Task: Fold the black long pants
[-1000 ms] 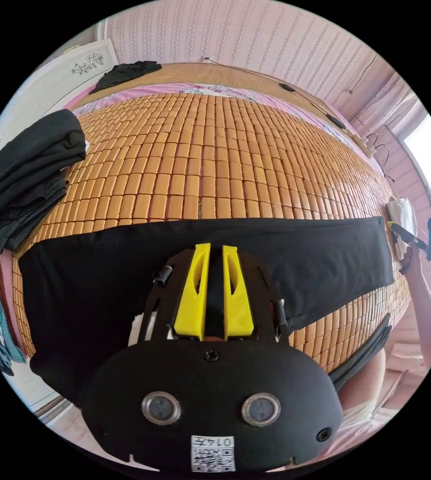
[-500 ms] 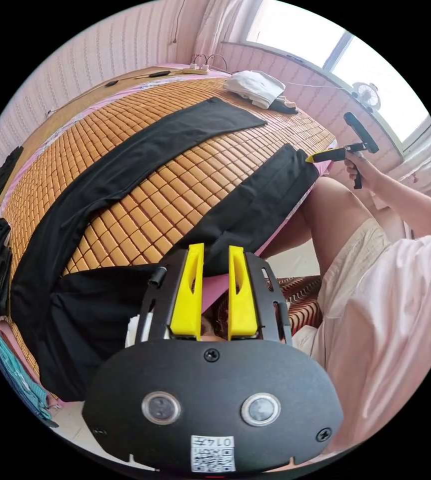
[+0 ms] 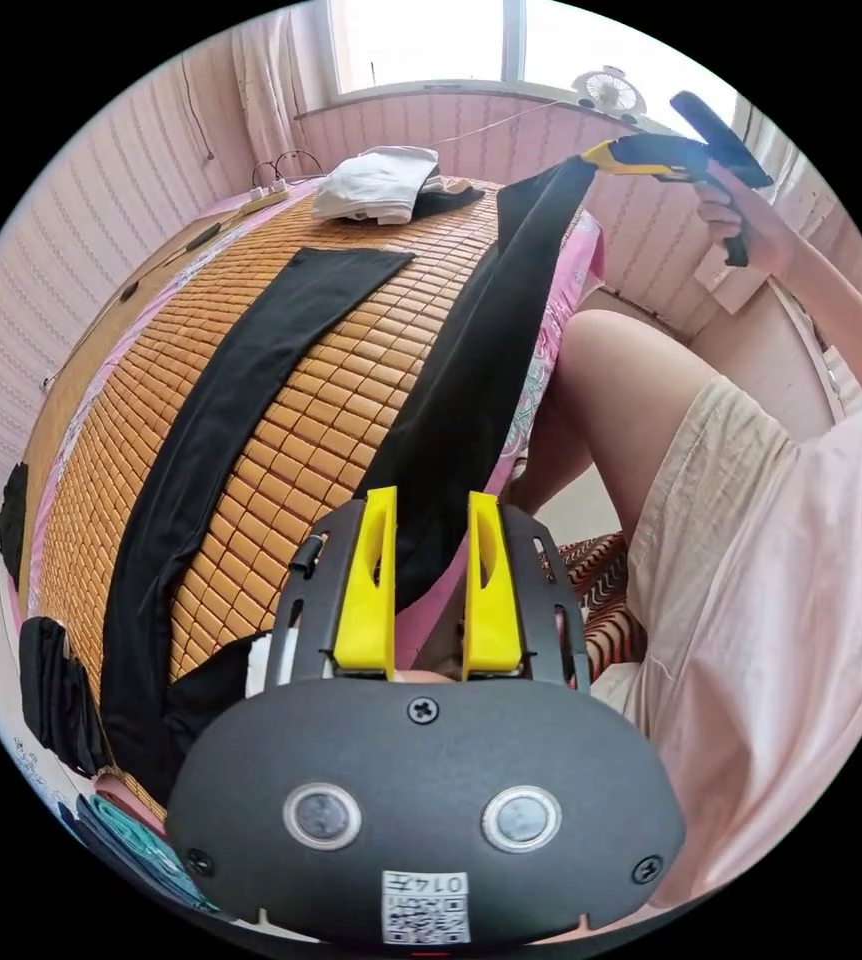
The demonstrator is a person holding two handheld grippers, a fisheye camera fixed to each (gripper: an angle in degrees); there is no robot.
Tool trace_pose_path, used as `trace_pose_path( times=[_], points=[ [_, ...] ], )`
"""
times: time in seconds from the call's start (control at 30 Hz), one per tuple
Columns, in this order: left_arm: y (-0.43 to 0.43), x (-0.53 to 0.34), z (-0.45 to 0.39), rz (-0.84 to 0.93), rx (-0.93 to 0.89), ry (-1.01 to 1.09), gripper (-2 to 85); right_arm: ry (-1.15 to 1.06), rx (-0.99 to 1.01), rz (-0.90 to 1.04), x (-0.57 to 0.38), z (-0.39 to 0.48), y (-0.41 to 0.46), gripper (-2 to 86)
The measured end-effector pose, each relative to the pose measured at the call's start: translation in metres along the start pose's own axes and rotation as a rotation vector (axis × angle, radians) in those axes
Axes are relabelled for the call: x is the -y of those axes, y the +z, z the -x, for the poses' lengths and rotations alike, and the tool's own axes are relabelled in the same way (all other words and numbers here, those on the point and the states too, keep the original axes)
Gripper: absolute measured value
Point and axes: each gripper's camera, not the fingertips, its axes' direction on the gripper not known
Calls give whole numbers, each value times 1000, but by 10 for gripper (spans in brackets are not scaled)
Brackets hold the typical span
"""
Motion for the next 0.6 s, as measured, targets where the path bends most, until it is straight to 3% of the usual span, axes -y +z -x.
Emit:
trace_pose_path(
  times=[0.13, 0.37, 0.6],
  points=[
    [7, 5, 1, 36, 36, -17, 10, -28, 25, -63, -9, 11, -32, 5],
    [-59, -4, 15, -134, 29, -14, -1, 13, -76, -51, 1, 19, -55, 9],
    [-34, 14, 96, -73, 25, -342, 37, 153, -257, 108, 88, -59, 48, 61]
  ],
)
